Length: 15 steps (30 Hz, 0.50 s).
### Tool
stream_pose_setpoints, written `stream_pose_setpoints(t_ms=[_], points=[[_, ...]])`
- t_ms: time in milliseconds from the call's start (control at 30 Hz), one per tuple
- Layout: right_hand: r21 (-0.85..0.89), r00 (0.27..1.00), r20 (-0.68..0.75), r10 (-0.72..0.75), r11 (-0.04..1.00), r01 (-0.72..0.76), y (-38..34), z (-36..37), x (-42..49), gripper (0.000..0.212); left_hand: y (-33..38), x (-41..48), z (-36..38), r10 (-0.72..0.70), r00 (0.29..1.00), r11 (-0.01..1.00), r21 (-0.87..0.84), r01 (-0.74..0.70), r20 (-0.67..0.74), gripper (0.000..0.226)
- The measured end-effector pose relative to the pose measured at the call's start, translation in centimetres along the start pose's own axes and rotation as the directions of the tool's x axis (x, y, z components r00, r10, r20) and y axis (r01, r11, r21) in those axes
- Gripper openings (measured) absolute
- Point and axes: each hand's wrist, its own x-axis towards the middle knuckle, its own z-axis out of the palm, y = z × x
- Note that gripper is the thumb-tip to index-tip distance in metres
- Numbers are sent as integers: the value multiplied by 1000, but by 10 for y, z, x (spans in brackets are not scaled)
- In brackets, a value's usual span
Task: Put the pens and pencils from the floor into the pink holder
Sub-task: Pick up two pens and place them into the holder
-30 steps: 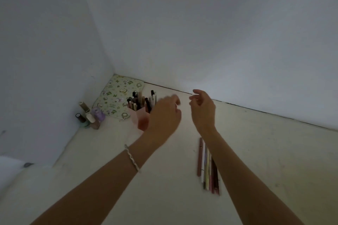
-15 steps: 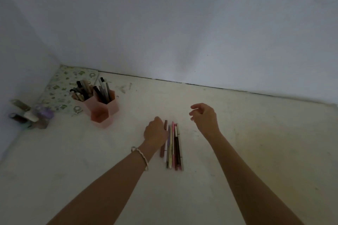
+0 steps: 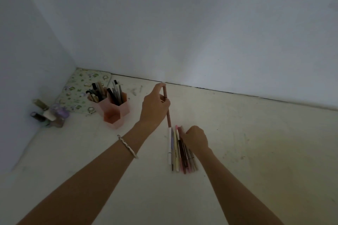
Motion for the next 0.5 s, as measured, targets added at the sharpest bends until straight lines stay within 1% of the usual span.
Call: stream_pose_setpoints(t_ms=[67, 167, 200, 267, 300, 367, 433, 500], points=[[22, 1000, -6, -12, 1000, 12, -4, -7, 2, 40, 2, 2, -14, 39, 996, 999, -8, -39, -75, 44], [29, 996, -42, -81, 996, 82, -11, -23, 7, 30, 4, 10, -43, 71, 982, 997, -30, -77, -178, 44], [59, 991, -78, -105, 992, 110, -16, -30, 8, 24, 5, 13, -55, 89, 973, 995, -26, -96, -214, 44], [218, 980, -169, -101, 966, 138, -31, -46, 11, 8, 3, 22, -82, 142, 942, 990, 22, -142, -305, 44], [323, 976, -200, -87, 934, 150, -41, -53, 11, 14, 1, 27, -96, 165, 922, 986, 64, -152, -350, 43], [507, 967, -232, -104, 836, 211, -60, -63, 10, 33, -6, 34, -121, 192, 893, 977, 165, -135, -406, 43], [596, 948, -287, -140, 749, 291, -81, -66, 6, 36, -17, 38, -134, 192, 895, 966, 240, -99, -403, 42], [651, 928, -339, -157, 672, 351, -100, -64, -1, 33, -28, 38, -136, 192, 918, 953, 290, -89, -347, 40]])
